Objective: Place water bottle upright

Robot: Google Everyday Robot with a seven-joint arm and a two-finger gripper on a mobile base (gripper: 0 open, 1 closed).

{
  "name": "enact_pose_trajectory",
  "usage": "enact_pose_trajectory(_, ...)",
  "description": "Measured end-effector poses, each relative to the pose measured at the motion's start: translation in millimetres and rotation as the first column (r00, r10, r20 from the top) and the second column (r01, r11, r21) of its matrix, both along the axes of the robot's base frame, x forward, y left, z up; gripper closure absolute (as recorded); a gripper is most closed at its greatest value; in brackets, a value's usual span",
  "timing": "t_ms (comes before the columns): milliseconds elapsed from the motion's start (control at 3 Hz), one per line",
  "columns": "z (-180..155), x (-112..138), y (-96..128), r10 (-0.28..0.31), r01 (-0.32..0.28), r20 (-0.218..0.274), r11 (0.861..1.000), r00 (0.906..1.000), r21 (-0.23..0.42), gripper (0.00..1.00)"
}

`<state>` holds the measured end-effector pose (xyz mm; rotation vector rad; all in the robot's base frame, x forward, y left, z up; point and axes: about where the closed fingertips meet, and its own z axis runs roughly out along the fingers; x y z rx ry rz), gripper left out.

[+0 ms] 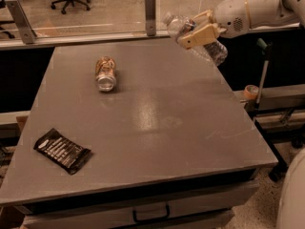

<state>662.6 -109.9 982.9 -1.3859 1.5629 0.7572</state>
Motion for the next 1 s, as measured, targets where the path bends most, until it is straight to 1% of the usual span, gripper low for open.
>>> enact_pose_trajectory(333, 12, -17, -7, 0.071, -0.071, 0.008, 0.981, 0.9974, 0.179, 1.0)
enact_pose_trajectory(667, 16, -29, -16, 0.132, -0.127, 0.012, 0.925, 0.9912, 0.359, 1.0)
enact_pose_trajectory(1000, 21, -38, -17, 0.213, -0.2, 0.034, 0.838, 0.9765, 0.508, 1.0)
